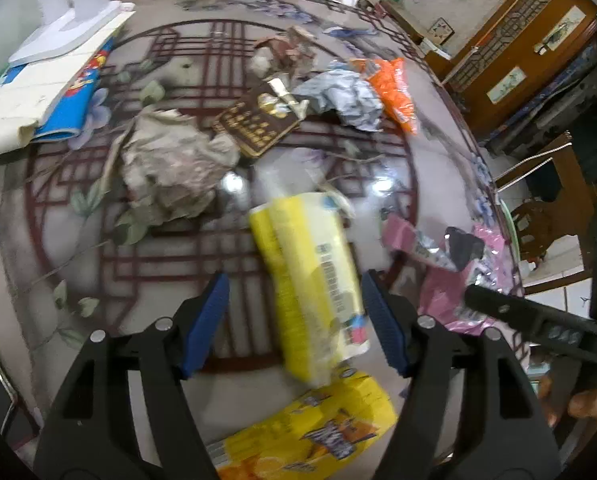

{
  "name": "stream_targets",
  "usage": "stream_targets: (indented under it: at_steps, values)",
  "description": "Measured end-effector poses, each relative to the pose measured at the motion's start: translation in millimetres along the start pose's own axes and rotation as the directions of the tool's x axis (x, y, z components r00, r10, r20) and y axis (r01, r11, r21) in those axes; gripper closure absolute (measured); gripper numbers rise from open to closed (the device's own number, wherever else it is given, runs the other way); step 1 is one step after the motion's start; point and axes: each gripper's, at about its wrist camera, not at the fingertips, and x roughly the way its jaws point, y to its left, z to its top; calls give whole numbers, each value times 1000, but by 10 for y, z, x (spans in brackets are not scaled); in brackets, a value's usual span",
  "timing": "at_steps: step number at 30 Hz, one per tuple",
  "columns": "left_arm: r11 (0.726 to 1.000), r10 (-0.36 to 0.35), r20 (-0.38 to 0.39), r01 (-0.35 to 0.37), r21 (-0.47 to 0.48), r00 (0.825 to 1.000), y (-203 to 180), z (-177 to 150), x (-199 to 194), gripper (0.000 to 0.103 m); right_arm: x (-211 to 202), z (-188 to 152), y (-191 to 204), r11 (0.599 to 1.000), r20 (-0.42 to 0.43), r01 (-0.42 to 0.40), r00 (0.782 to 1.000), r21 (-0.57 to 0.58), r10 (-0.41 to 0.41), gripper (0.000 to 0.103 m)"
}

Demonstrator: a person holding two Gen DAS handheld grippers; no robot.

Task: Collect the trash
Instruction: 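Regrip the yellow package with the left gripper while the right grasps the pink snack bag, then carry the yellow package and pink snack bag to the red bucket and release both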

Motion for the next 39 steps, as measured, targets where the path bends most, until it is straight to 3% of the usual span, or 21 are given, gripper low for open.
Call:
stream_targets:
  at_steps: [2, 6, 13, 15, 18, 21, 26, 34, 39]
  values:
    - [1000, -7, -2, 7, 16, 1000, -68, 16, 27, 36, 44, 5, -16, 1000, -3, 9, 1000, -1, -9, 21]
    - [999, 7, -30, -5, 35, 1000, -140, 22, 149, 36, -20, -5, -89, 1000, 29, -8, 1000, 6, 7, 48]
    - [999, 19, -77, -16, 36, 997, -161, 24, 362, 37, -397, 30, -103, 999, 159, -51, 986, -18, 53, 53]
    - [999, 23, -80, -21, 34, 997, -144, 24, 393, 52, -455, 32, -102, 998, 176, -59, 983, -22, 61, 53]
    - [999, 16, -65, -14, 38, 998, -138, 25, 359, 60, -483, 40, -115, 998, 182, -67, 981, -18, 69, 53]
    - [999, 11, -7, -11, 31, 1000, -162, 53, 186, 62, -541, 48, -125, 996, 197, -83, 977, -21, 85, 53]
    - [999, 6, 127, -10, 38, 992, -300, 181, -231, 62, -835, 82, -91, 995, 301, -66, 950, -74, 85, 53]
    - [998, -27, 291, 7, 67, 956, -661, 439, -746, 62, -1295, 190, -171, 992, 450, -46, 888, -121, 96, 53]
    - [996, -34, 342, 5, 87, 939, -928, 510, -891, 62, -1436, 284, -352, 991, 478, -52, 872, -122, 104, 53]
